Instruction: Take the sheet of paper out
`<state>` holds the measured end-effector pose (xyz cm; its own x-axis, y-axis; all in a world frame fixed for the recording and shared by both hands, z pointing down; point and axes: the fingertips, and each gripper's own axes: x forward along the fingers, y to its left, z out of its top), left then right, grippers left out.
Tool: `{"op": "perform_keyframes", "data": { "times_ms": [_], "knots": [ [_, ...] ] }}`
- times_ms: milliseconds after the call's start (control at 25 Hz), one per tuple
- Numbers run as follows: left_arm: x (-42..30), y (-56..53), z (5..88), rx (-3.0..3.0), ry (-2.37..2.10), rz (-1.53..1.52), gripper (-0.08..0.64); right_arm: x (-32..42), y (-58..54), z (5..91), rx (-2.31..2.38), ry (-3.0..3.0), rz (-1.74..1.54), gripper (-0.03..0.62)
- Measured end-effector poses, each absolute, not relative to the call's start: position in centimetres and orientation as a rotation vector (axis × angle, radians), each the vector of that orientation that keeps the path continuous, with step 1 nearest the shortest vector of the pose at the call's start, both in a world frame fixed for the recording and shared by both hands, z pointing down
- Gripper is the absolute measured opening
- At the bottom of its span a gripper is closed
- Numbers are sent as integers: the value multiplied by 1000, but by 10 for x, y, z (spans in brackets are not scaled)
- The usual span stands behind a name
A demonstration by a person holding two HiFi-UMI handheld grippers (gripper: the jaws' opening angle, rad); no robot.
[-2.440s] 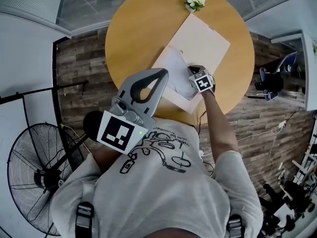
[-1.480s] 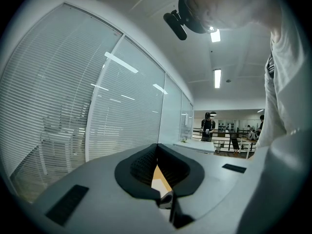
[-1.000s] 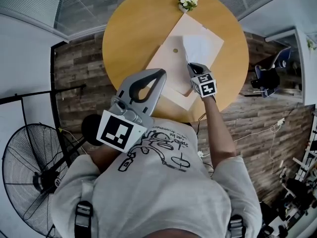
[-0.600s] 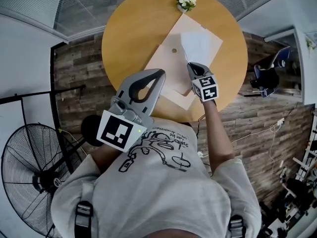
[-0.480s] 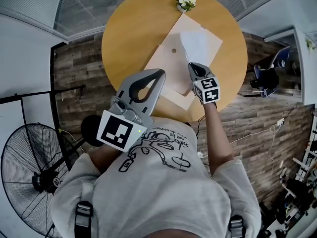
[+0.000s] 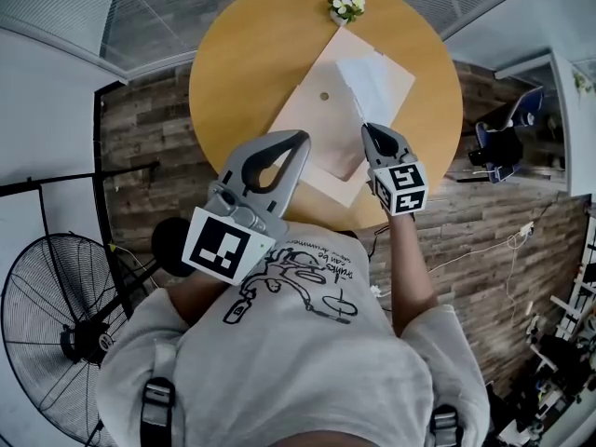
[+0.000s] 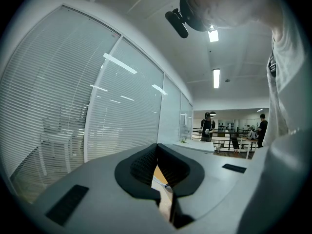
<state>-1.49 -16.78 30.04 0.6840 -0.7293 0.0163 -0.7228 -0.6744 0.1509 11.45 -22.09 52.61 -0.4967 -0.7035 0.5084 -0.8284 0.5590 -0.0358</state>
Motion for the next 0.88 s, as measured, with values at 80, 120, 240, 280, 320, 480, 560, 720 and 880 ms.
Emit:
{"op": "perform_keyframes", "data": {
  "times_ms": [80,120,240,280,320,480,560,720,880],
  "knots": [
    [-13,-168,301,2750,-1189,-66,21,117,-218,518,1250,-2363,372,11],
    [-12,-168,302,2751,-1188,-65,21,118,-216,515,1256,-2366,367,11],
    [-10,-167,302,2751,-1188,-64,20,121,-207,501,1274,-2379,353,11],
    [-10,-167,302,2752,-1188,-65,21,121,-205,496,1281,-2387,349,11],
    [-10,-166,301,2752,-1189,-65,21,121,-202,490,1287,-2393,345,11],
    [-5,-164,300,2757,-1182,-63,21,122,-192,472,1305,-2407,330,11],
    [-3,-164,299,2760,-1179,-62,21,122,-188,464,1309,-2413,322,11],
    [-1,-162,298,2764,-1177,-63,21,120,-180,446,1324,-2425,305,11],
    [1,-158,298,2770,-1175,-67,21,119,-172,429,1348,-2444,289,11]
  ]
}}
